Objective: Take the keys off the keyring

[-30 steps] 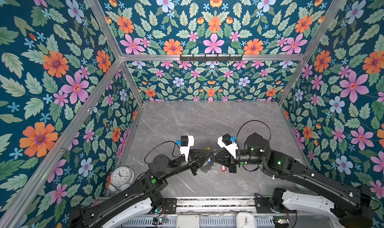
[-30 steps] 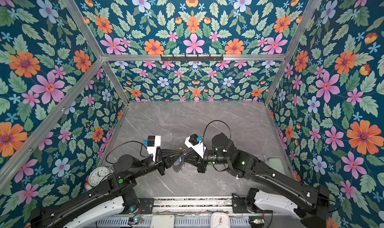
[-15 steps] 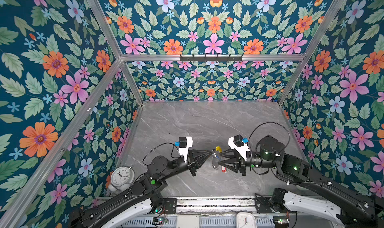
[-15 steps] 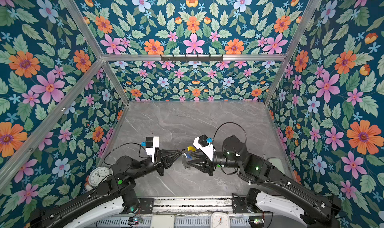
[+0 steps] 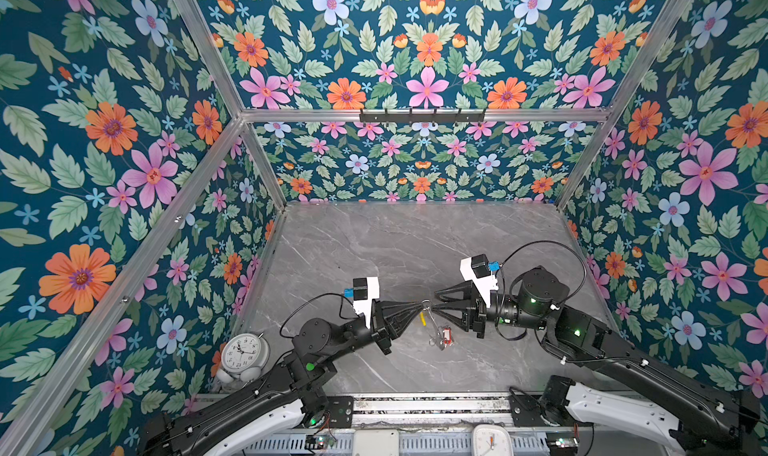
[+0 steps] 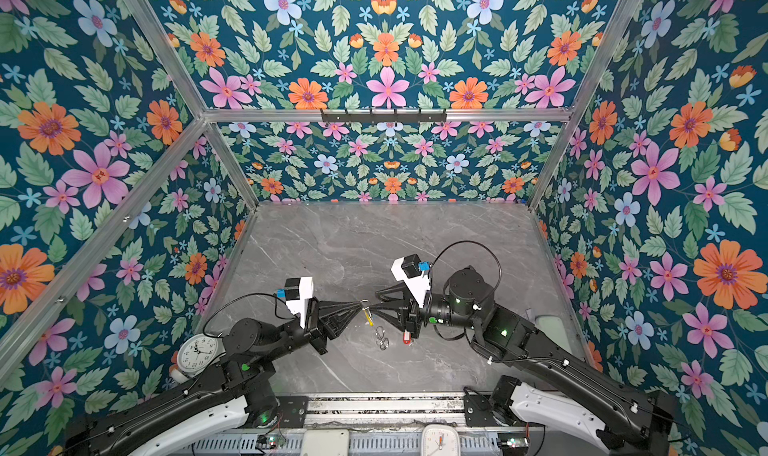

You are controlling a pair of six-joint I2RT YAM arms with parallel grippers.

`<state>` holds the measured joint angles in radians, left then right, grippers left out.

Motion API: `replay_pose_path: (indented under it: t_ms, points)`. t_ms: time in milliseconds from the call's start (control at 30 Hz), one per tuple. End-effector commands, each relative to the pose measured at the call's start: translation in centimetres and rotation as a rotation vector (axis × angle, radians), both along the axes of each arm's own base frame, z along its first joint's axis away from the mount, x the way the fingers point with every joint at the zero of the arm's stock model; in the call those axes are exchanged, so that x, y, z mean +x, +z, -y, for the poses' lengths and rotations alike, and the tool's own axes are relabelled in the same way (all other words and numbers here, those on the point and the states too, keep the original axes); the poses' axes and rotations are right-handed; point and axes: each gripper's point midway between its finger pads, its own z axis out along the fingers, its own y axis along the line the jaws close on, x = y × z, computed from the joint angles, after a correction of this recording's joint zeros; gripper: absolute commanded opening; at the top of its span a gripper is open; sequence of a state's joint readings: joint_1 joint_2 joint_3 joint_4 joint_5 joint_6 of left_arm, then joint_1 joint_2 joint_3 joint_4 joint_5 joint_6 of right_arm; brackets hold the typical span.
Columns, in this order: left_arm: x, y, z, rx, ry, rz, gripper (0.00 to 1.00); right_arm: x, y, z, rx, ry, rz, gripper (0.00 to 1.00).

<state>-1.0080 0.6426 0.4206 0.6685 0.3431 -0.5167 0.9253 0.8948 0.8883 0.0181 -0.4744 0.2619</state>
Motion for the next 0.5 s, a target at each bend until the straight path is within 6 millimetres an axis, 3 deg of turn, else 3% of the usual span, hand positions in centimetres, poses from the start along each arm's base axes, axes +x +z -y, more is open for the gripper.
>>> replay_pose_path:
  t_ms: [0,267,467]
  points:
    - [-0.34,1.56,-0.57,-0.063,-0.001,0.036,0.00,-0.85,1.67,-0.26,0.075,0.054,0.001,0.37]
    - [-0.21,1.53,-0.61,-0.067,0.003,0.030,0.00,-0.92,1.31,-0.65,0.067,0.074,-0.016,0.17]
    - [-0.18,1.54,-0.56,-0.067,0.003,0.027,0.00,-0.86,1.07,-0.79,0.058,0.076,-0.023,0.10]
